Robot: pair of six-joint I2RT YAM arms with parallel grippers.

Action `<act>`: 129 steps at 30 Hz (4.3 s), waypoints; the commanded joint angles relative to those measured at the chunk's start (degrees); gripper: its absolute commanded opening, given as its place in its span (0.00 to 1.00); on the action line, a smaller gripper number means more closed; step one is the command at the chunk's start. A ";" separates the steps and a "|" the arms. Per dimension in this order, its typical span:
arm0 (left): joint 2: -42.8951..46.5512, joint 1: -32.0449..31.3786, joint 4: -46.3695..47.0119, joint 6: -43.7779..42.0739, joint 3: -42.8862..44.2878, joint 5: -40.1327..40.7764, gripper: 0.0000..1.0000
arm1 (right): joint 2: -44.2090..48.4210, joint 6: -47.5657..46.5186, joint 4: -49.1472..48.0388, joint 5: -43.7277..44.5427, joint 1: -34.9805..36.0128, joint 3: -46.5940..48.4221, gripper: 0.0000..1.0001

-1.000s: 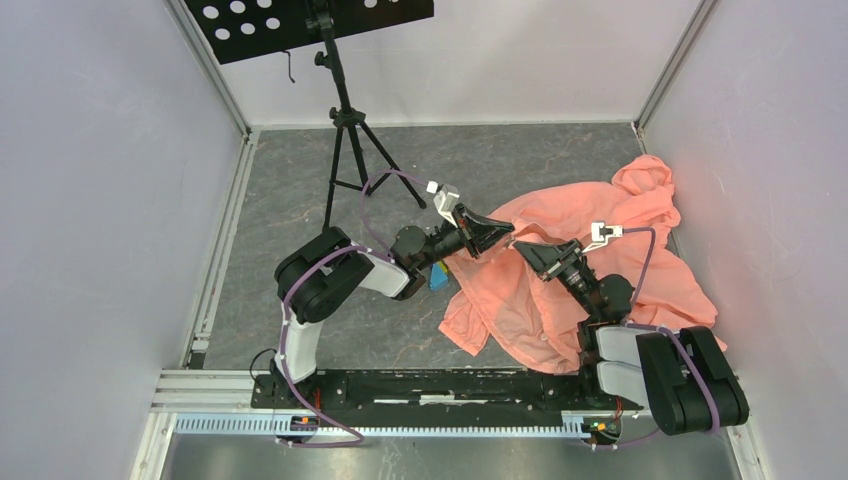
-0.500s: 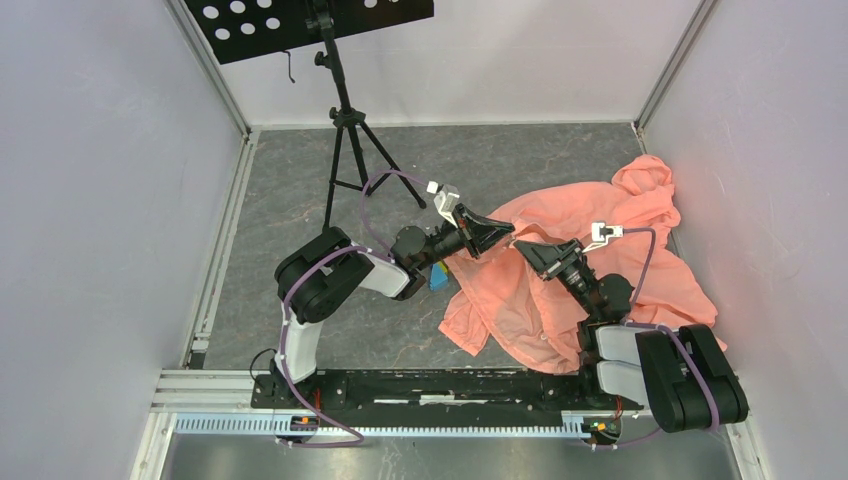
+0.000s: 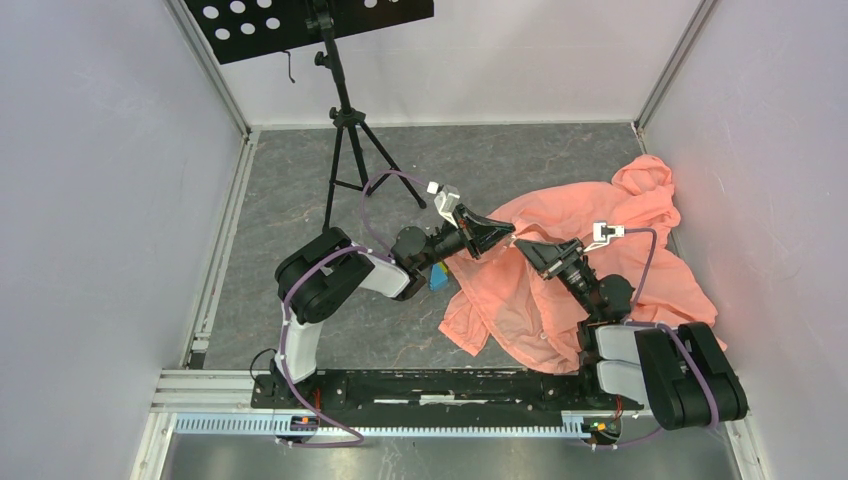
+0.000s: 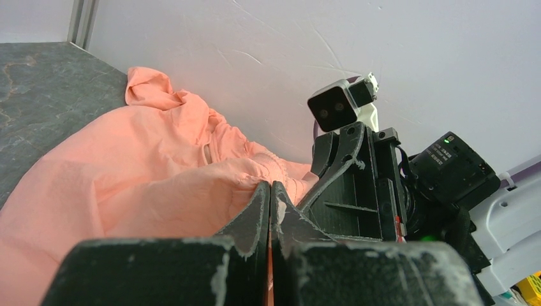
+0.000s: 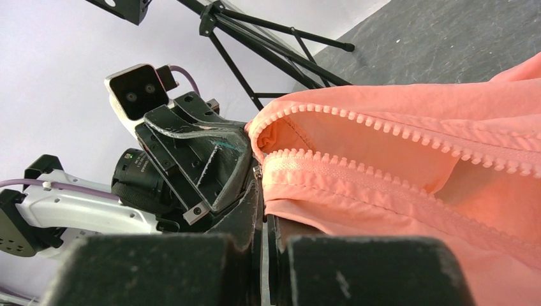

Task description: Zip up the jacket

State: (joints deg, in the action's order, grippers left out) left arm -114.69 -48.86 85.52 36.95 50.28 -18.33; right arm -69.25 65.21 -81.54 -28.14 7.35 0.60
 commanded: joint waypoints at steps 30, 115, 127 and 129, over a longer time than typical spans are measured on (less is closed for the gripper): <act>1.76 -0.80 3.61 -1.71 -1.93 5.26 0.02 | -4.23 11.65 -25.18 5.76 -0.15 -10.97 0.00; 1.98 5.66 -12.52 26.74 -0.88 -17.06 0.66 | 5.03 -6.32 6.79 -3.87 -0.64 -13.66 0.00; -1.88 5.49 -6.06 30.79 -0.16 -17.19 0.37 | 5.31 -6.37 7.27 -3.82 -0.55 -13.65 0.00; -1.80 5.49 -5.70 30.77 -0.34 -17.03 0.35 | 5.18 -6.59 7.36 -3.85 -0.61 -13.46 0.00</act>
State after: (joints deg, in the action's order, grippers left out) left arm -116.53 -43.20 74.81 65.98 49.01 -34.65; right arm -64.55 58.89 -71.22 -31.22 7.01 0.56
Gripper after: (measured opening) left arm 0.370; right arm 0.011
